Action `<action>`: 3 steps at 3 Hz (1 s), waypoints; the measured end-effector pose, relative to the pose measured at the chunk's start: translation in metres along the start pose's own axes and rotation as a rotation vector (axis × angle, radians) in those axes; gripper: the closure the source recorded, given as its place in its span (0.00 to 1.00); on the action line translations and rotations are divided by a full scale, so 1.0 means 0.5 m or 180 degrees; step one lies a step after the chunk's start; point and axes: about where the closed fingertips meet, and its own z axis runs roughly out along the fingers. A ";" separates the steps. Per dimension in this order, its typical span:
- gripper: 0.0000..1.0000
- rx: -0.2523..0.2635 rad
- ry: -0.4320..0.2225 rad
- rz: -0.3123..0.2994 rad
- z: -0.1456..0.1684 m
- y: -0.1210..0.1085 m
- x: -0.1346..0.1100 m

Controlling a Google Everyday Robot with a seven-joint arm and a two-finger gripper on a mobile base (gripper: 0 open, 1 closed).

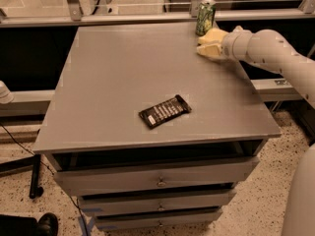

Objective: Move sponge near green can

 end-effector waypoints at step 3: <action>0.00 -0.0272 -0.0105 0.0075 -0.119 -0.037 -0.036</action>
Offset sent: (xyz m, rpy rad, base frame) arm -0.0467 -0.0166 0.0420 0.0019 0.0333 0.0755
